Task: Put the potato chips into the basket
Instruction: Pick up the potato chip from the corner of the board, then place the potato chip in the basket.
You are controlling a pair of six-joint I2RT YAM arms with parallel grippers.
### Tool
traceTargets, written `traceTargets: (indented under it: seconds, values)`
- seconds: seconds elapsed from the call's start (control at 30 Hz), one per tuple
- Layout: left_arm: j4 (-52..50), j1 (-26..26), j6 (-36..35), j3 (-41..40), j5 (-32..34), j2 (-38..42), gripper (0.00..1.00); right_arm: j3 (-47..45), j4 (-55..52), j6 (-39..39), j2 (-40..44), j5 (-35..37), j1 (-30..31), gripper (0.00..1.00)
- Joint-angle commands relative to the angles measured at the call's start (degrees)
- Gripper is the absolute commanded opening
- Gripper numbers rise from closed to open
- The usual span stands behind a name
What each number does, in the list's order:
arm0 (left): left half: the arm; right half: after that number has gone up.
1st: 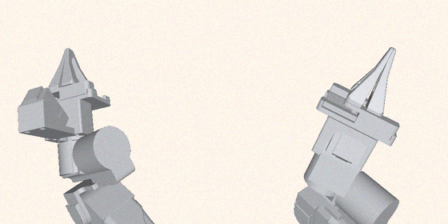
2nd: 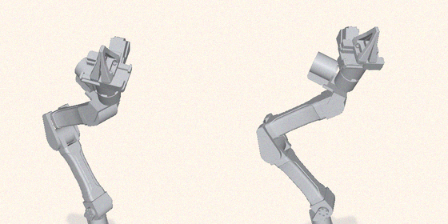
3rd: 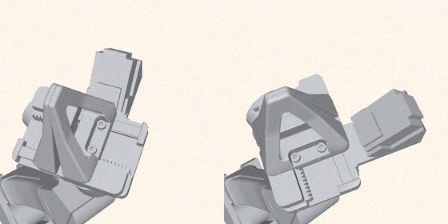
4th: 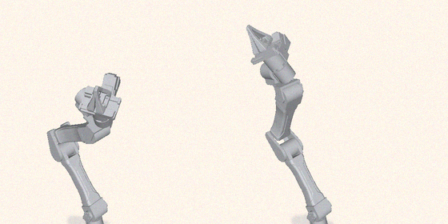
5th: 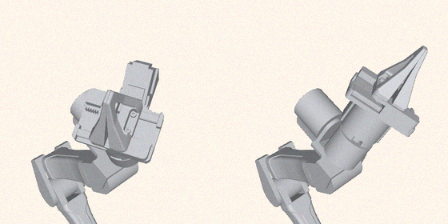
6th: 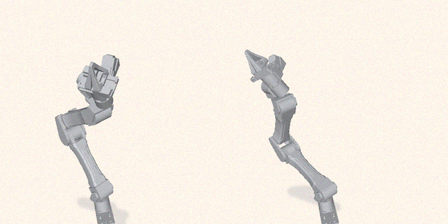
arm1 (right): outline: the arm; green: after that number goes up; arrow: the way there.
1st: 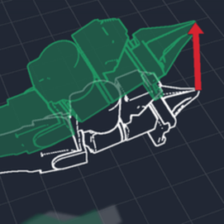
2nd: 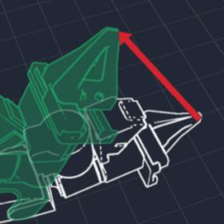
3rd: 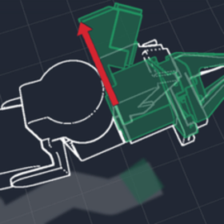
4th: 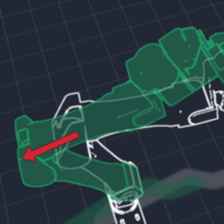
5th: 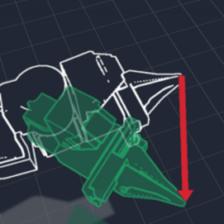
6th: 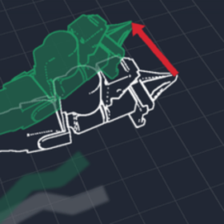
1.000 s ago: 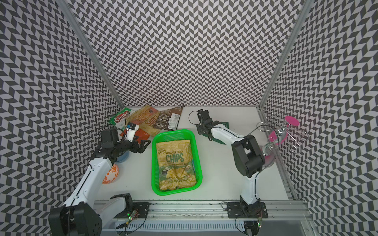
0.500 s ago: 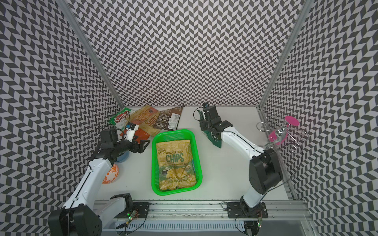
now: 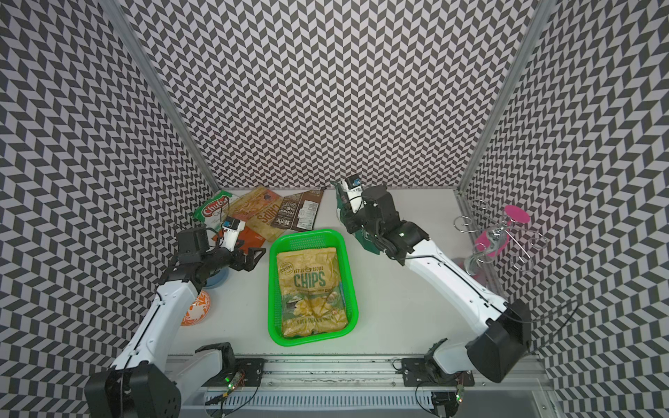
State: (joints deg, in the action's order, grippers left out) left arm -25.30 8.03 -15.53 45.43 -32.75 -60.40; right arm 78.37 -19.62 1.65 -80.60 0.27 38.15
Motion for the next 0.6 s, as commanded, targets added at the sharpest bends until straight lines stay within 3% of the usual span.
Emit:
traceTargets:
  seconds: [0.0, 0.2, 0.4, 0.57]
  values:
    - [0.9, 0.4, 0.0, -0.3, -0.4, 0.5, 0.99, 2.2, 3.5, 5.4, -0.1, -6.6, 3.4, 0.00]
    - [1.0, 0.4, 0.1, -0.3, -0.1, 0.7, 0.99, 1.7, 3.0, 12.6, -1.6, -11.3, 11.1, 0.00]
    - [1.9, 0.5, 1.2, 0.1, 5.0, 0.2, 0.99, 0.3, -0.1, 16.2, -5.1, -16.0, 17.3, 0.00]
    - [1.8, 0.7, 1.5, 0.3, 5.0, 0.0, 0.99, -2.3, -4.1, 16.3, -7.0, -17.0, 21.2, 0.01]
